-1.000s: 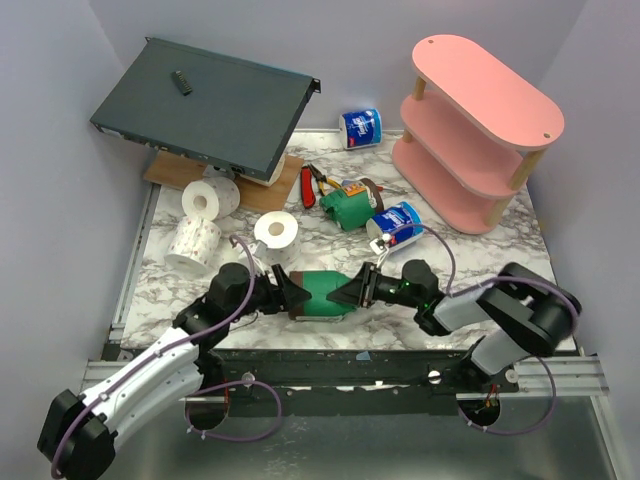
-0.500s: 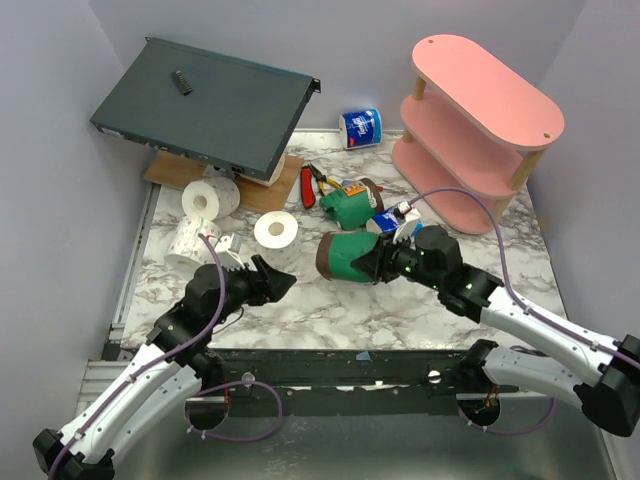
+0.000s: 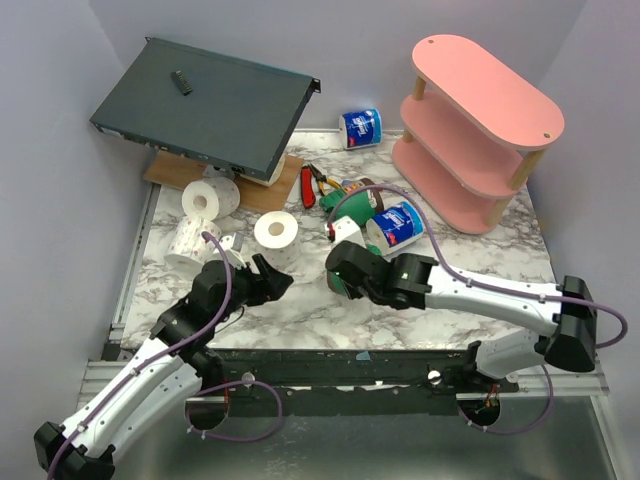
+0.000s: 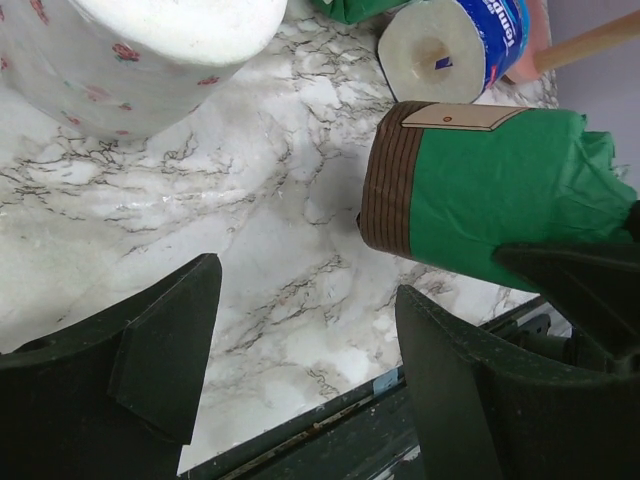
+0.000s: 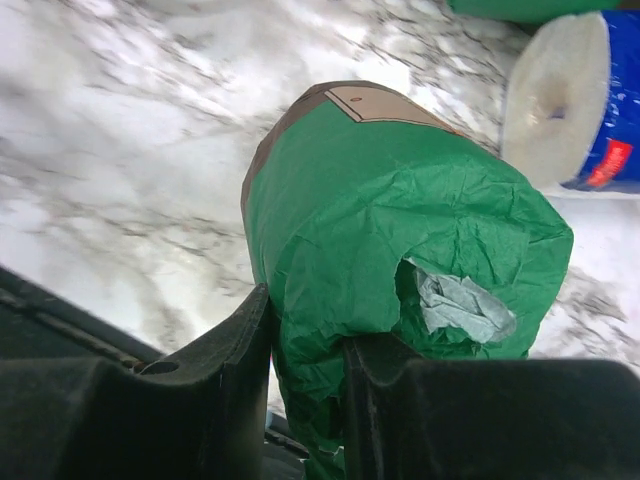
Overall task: Place and organize the paper towels onto the shelf
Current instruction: Adjust the paper towel at the center of the board.
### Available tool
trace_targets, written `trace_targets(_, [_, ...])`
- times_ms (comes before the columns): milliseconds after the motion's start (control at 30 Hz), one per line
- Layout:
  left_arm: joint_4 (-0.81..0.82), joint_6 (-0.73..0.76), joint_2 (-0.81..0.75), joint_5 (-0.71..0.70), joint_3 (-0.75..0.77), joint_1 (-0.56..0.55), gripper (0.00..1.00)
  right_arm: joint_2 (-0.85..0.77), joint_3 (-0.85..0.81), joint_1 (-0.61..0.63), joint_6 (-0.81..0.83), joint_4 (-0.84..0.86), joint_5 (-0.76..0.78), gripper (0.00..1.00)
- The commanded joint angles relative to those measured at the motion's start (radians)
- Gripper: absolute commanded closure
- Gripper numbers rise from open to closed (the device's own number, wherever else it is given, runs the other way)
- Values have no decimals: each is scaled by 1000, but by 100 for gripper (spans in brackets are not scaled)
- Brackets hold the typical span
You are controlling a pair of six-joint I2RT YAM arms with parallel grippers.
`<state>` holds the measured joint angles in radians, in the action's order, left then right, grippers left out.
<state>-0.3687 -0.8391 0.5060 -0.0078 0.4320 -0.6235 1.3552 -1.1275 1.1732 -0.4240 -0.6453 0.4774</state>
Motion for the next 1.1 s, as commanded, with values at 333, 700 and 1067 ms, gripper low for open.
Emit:
trace_targets(333, [29, -28, 13, 49, -49, 4, 29, 174, -84, 52, 44, -96, 40, 69])
trace_targets(700, [60, -30, 36, 78, -67, 4, 28, 215, -89, 52, 11, -106, -9, 50])
trace_targets(1067, [68, -25, 48, 86, -61, 5, 28, 49, -144, 51, -41, -128, -14, 15])
